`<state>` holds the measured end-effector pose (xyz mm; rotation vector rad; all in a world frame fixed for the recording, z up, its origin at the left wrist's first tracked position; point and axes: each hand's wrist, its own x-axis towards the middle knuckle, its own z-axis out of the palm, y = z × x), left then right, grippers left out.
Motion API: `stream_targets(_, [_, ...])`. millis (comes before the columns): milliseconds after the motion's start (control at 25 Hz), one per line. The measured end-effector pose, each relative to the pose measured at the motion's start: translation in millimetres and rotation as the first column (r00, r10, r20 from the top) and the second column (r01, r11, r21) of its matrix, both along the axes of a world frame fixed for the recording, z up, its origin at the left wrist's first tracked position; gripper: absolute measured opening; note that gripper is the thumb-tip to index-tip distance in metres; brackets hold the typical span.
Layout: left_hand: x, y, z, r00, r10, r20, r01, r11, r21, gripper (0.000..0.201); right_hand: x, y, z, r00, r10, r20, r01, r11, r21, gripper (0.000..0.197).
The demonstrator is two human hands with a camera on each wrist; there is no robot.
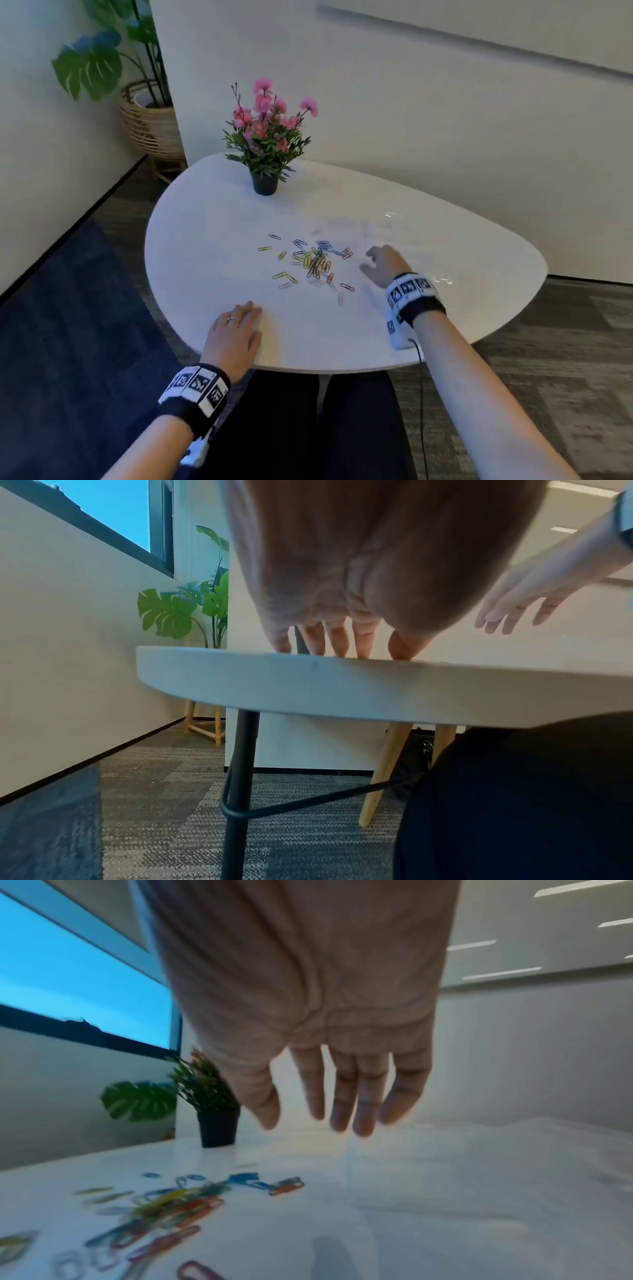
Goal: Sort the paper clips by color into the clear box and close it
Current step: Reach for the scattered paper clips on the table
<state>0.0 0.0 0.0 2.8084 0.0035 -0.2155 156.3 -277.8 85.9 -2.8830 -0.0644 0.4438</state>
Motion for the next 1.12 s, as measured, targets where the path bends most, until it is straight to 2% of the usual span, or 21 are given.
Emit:
stream_targets(80, [1,3,3,1.0,0.01,0.007,-0.01,1.0,0.007,0.063,19,-2,4,0.989,-0.117,0.085,0.123,0.99,-0.067,0.044])
stream_targets(120, [2,4,2,1.0,0.004,0.015,-0.004,1.0,0.01,0.061,28,-3,4,0.984,-0.156,0.08,0.165,0.979,-0.117,0.042])
stream_targets(240, [2,4,2,1.0,0.005,0.004,-0.005,1.0,-0.012,0.062,39,-2,-9,0.987,-0.158,0.016,0.159,0.971,-0.179,0.022])
stream_targets(280, [2,4,2,1.0,0.0,-0.005,0.0,1.0,-0.012,0.061,41,-2,-13,0.985,-0.169,0.034,0.172,0.973,-0.152,0.014])
stream_targets(360, [4,4,6,0.999,-0.001,-0.036,0.001,1.0,-0.016,0.053,51,-2,-14,0.971,-0.221,0.092,0.229,0.97,-0.084,0.026])
stream_targets(480, [11,7,14,0.996,-0.012,-0.087,0.008,0.999,-0.037,0.049,50,5,-2,0.946,-0.283,0.159,0.265,0.956,0.125,0.02])
stream_targets(560, [20,10,24,0.992,0.001,-0.128,-0.009,0.998,-0.063,0.043,41,13,7,0.937,-0.234,0.259,0.174,0.956,0.234,0.017])
stream_targets(640, [33,8,38,0.985,0.071,-0.156,-0.103,0.973,-0.205,0.04,24,28,12,0.927,-0.121,0.355,0.02,0.961,0.276,0.02])
stream_targets(680, [39,4,47,0.981,0.128,-0.147,-0.17,0.932,-0.321,0.04,12,39,14,0.924,-0.068,0.375,-0.05,0.954,0.296,0.021])
stream_targets(760, [49,-4,65,0.954,0.272,-0.122,-0.292,0.768,-0.57,0.044,-15,61,11,0.925,0.04,0.377,-0.178,0.923,0.341,0.021])
stream_targets(840, [57,-13,77,0.907,0.392,-0.152,-0.353,0.511,-0.784,0.056,-44,83,6,0.901,0.238,0.362,-0.358,0.88,0.312,0.021])
stream_targets(920, [60,-14,82,0.869,0.443,-0.222,-0.372,0.288,-0.883,0.066,-68,101,-2,0.833,0.423,0.356,-0.528,0.8,0.286,0.019])
stream_targets(1000, [59,-6,80,0.832,0.486,-0.267,-0.402,0.198,-0.894,0.067,-77,110,-3,0.805,0.488,0.337,-0.587,0.736,0.336,0.015])
stream_targets(1120, [57,11,71,0.776,0.554,-0.301,-0.45,0.152,-0.88,0.062,-59,114,3,0.842,0.44,0.312,-0.54,0.699,0.469,0.012])
